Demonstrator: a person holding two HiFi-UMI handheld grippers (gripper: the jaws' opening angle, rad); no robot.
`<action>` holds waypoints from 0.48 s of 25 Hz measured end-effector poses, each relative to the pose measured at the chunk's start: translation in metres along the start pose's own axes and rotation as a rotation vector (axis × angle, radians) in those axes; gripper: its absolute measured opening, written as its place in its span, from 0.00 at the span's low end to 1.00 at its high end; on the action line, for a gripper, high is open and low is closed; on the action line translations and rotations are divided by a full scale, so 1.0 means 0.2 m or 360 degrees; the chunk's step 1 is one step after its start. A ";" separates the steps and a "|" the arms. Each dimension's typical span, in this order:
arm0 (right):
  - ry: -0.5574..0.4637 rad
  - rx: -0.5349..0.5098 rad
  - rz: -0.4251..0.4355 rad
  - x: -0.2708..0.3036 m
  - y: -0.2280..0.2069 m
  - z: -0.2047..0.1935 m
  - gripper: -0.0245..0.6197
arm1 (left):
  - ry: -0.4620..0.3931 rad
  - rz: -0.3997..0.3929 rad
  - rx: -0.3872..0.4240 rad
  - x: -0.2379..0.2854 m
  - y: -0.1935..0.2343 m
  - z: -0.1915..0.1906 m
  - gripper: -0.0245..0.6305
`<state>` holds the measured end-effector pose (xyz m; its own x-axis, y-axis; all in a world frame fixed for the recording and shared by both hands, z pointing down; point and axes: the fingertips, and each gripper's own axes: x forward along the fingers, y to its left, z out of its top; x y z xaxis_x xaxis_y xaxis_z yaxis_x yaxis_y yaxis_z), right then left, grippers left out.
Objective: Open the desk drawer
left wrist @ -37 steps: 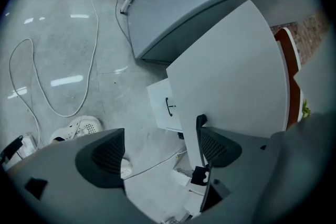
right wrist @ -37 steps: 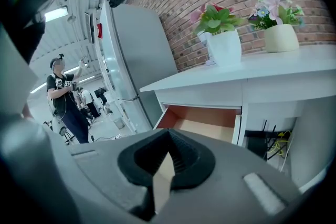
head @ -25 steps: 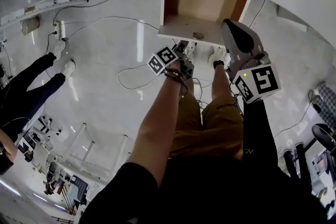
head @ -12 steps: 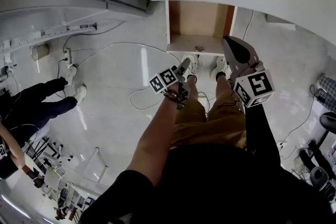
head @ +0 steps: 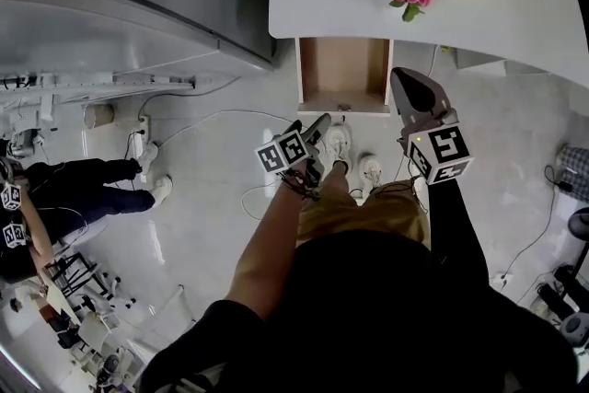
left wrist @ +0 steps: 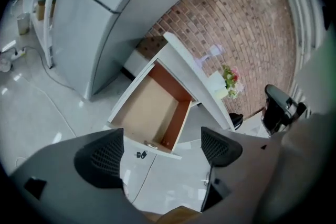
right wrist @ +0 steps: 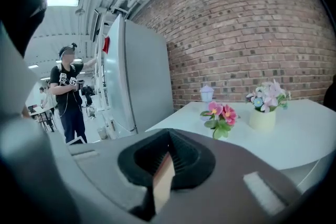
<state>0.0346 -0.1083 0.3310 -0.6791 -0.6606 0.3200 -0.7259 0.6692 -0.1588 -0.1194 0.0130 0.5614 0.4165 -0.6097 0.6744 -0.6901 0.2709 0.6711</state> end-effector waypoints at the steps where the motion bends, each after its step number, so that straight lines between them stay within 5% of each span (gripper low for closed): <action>1: -0.0029 0.0004 -0.0021 -0.04 -0.02 0.04 0.04 | -0.0020 -0.0007 0.0045 -0.03 -0.06 0.02 0.71; 12: -0.0289 -0.0088 -0.0130 -0.51 -0.22 0.38 0.04 | -0.0238 -0.0087 0.0461 -0.26 -0.73 0.13 0.71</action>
<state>0.1270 -0.0954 0.2337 -0.6304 -0.7605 0.1554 -0.7756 0.6253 -0.0862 -0.0551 -0.0148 0.4200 0.3806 -0.7261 0.5727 -0.8176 0.0251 0.5752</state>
